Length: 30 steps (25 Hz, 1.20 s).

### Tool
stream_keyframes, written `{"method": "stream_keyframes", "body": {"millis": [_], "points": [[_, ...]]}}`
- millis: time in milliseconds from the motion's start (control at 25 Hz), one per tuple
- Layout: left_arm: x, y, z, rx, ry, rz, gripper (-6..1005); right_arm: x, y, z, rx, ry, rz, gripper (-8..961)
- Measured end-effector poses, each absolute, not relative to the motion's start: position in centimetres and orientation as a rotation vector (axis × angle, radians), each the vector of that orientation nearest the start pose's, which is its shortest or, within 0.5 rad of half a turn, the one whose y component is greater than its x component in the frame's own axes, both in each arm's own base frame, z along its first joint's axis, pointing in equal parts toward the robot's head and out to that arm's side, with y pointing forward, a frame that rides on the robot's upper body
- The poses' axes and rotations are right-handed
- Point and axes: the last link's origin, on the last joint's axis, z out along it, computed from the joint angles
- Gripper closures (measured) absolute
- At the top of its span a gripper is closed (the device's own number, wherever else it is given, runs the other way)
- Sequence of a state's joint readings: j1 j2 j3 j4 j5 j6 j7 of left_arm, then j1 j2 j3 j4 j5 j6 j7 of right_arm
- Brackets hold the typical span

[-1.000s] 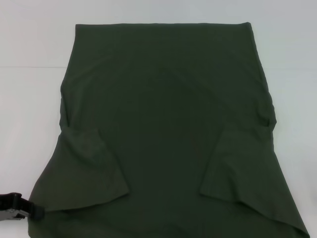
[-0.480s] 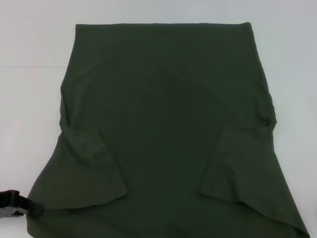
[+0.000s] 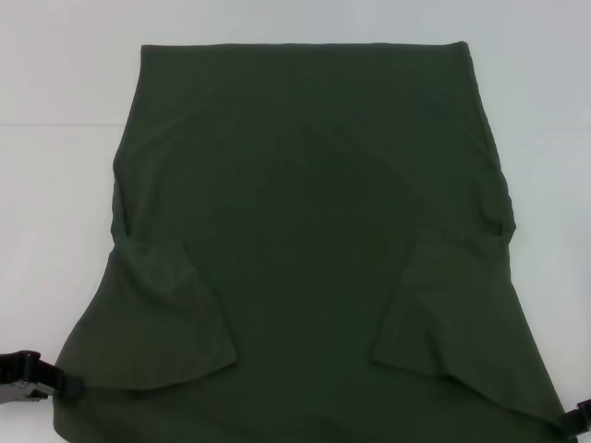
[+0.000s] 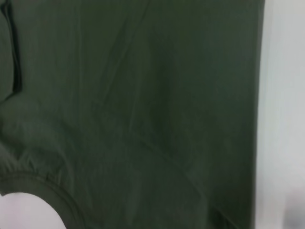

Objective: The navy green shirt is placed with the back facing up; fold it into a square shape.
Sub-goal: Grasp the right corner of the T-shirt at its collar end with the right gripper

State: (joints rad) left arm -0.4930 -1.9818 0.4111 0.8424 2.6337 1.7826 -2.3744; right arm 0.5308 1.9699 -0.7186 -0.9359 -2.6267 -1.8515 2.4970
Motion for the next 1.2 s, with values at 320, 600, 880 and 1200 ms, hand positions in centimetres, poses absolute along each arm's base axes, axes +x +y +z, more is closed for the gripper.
{"method": "stream_keyframes", "body": {"millis": [320,600,880,1200], "points": [[-34.5,28.1,7.1,-2.158,-2.062,-0.157,966,31.4,30.0,5.4,-2.320,1.955,-0.269,102],[-34.5,28.0,7.0,-2.160,-2.063,-0.157,966,31.1,30.2,4.6,-2.337,1.941,-0.287,102],[-34.5,27.9,7.0,-2.159,-2.064,-0.157,966,31.0,30.2,4.3,-2.352,1.932,-0.306,102],[-34.6,27.9,7.0,-2.160,-2.064,-0.157,966,31.1,30.3,4.2,-2.349,1.921,-0.318,101]]}}
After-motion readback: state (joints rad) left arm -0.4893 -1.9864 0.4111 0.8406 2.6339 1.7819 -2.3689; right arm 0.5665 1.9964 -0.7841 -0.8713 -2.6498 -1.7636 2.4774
